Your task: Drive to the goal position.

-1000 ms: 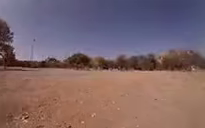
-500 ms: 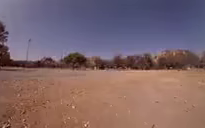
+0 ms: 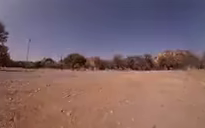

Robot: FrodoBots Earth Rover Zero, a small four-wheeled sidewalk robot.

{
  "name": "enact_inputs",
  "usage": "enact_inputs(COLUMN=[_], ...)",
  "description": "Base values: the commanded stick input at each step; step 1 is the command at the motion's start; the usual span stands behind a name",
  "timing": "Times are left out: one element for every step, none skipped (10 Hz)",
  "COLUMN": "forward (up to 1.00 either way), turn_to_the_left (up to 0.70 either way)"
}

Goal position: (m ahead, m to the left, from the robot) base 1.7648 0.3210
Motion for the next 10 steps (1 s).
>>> enact_inputs(forward=[0.50,0.50,0.50,0.50,0.50,0.50,0.50,0.50,0.50,0.50], turn_to_the_left=[0.00,0.00,0.00,0.00,0.00,0.00,0.00,0.00,0.00,0.00])
